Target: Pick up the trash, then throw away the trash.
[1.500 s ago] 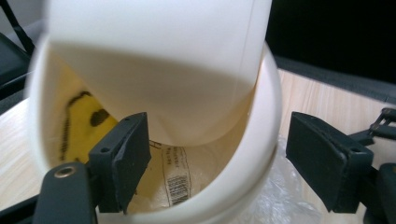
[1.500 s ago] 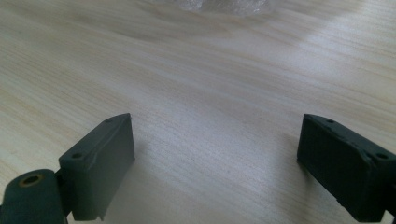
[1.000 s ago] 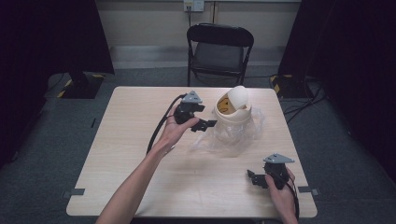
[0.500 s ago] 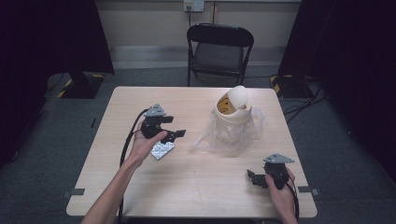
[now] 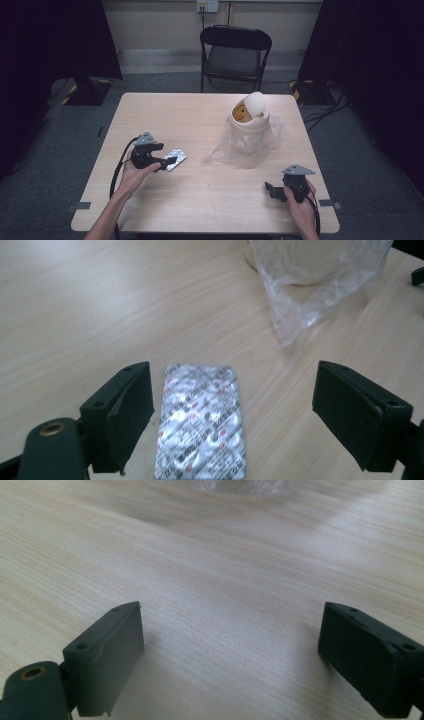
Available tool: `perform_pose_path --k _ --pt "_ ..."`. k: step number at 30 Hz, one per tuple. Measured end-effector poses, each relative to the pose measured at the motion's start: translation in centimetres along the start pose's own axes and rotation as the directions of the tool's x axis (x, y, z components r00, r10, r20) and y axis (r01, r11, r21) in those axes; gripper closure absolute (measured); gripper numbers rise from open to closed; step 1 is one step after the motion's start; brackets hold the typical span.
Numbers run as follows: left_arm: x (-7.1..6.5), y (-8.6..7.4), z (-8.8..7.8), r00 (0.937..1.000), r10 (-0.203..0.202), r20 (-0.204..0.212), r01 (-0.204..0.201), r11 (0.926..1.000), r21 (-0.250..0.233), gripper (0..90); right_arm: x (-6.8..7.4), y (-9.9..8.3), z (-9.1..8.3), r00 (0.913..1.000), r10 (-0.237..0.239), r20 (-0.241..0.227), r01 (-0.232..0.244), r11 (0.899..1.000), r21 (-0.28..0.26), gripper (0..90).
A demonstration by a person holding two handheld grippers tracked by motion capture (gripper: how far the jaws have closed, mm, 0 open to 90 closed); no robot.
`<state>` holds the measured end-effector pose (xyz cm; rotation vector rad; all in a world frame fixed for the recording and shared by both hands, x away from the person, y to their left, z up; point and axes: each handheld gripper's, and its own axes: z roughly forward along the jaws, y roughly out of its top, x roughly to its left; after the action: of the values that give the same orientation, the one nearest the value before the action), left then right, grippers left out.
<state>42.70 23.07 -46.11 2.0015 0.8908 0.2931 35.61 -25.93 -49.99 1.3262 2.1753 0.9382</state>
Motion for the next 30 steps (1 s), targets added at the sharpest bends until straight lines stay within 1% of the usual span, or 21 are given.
perform_pose_path --k 2,3,4,5,6,7,8,10,12,13,17,18,19,21,22,23,24,27,28,29,30 --pt "0.1 -0.3 0.0 1.0 -0.004 -0.002 0.004 1.0 -0.003 17.6 0.0 0.0 0.0 1.0 0.001 0.0 -0.001 1.0 0.0 10.2" --pt "0.1 -1.0 0.2 0.9999 -0.015 -0.003 0.015 0.9999 0.006 18.1 0.0 0.0 0.0 1.0 0.002 0.001 -0.002 1.0 0.001 10.2" --pt "0.1 -1.0 0.2 0.9999 -0.015 -0.003 0.015 0.9999 0.006 18.2 0.0 0.0 0.0 1.0 0.001 0.0 -0.001 1.0 0.0 10.2" --pt "0.3 -1.2 0.3 0.9997 0.015 -0.017 -0.014 0.9993 0.034 18.2 0.0 0.0 0.0 1.0 0.001 0.0 -0.001 1.0 0.0 10.2" --pt "0.4 -1.5 0.6 0.9996 0.008 -0.027 -0.007 0.9988 0.048 18.2 0.0 0.0 0.0 1.0 0.0 0.0 0.0 1.0 0.0 10.2" --pt "0.6 -1.6 0.8 0.9997 -0.017 -0.019 0.018 0.998 0.061 18.2 0.0 0.0 0.0 1.0 0.0 0.0 0.0 1.0 0.0 10.2" --pt "0.7 -1.8 0.9 0.9997 -0.021 -0.015 0.022 0.9972 0.071 18.2 0.0 0.0 0.0 1.0 0.001 0.001 -0.001 1.0 0.0 10.2" --pt "0.7 -1.8 1.2 0.9992 0.0 -0.039 0.004 0.996 0.089 18.4 0.0 0.0 0.0 1.0 0.001 0.0 -0.001 1.0 0.0 10.2" --pt "0.5 -1.9 1.5 0.9994 0.003 -0.033 0.0 0.9955 0.094 19.6 0.0 0.0 0.0 1.0 0.001 0.001 -0.001 1.0 0.001 10.2" --pt "0.3 -1.9 1.8 0.9974 0.048 -0.055 -0.041 0.9925 0.115 21.4 0.0 0.0 0.0 1.0 0.0 0.0 0.0 1.0 0.0 10.2" --pt "0.5 -2.2 2.4 0.9961 0.062 -0.063 -0.053 0.9892 0.137 22.7 0.0 0.0 0.0 1.0 0.0 0.001 0.0 1.0 -0.001 10.2" --pt "0.5 -2.3 2.6 0.9972 0.047 -0.058 -0.039 0.9901 0.135 23.1 0.0 0.0 0.0 1.0 0.0 0.0 0.0 1.0 0.0 10.2" --pt "0.6 -2.3 2.7 0.9965 0.062 -0.057 -0.053 0.9885 0.141 23.2 0.0 0.0 0.0 1.0 0.0 0.001 0.0 1.0 -0.001 10.3" --pt "0.3 -2.3 2.9 0.9957 0.064 -0.068 -0.054 0.9893 0.135 23.0 0.0 0.0 0.0 1.0 0.0 0.0 0.0 1.0 -0.001 10.2" --pt "0.4 -2.3 2.9 0.9944 0.077 -0.073 -0.066 0.9881 0.139 23.0 0.0 0.0 0.0 1.0 0.0 0.0 0.0 1.0 0.0 10.2" --pt "0.3 -2.4 3.1 0.9952 0.063 -0.075 -0.053 0.9903 0.128 23.4 0.0 0.0 0.0 1.0 0.001 0.001 -0.001 1.0 0.0 10.2" --pt "0.2 -2.4 3.1 0.9909 0.099 -0.091 -0.086 0.9872 0.134 23.5 0.0 0.0 0.0 1.0 0.001 0.001 -0.001 1.0 0.001 10.3" --pt "0.1 -2.5 3.2 0.9904 0.103 -0.093 -0.09 0.9874 0.13 23.5 0.0 0.0 0.0 1.0 -0.003 0.001 0.003 1.0 0.001 10.4" --pt "0.1 -2.5 3.1 0.9899 0.104 -0.097 -0.091 0.9883 0.122 27.2 0.0 0.0 0.0 1.0 -0.003 0.005 0.003 1.0 0.002 10.5" --pt "0.1 -2.6 3.0 0.9891 0.1 -0.108 -0.087 0.9893 0.116 27.2 0.0 0.0 0.0 1.0 -0.003 0.005 0.003 1.0 0.002 10.5" --pt "0.1 -2.7 2.9 0.9911 0.086 -0.101 -0.075 0.9915 0.106 31.4 0.0 0.0 -0.1 1.0 -0.004 0.008 0.003 1.0 0.002 10.5"
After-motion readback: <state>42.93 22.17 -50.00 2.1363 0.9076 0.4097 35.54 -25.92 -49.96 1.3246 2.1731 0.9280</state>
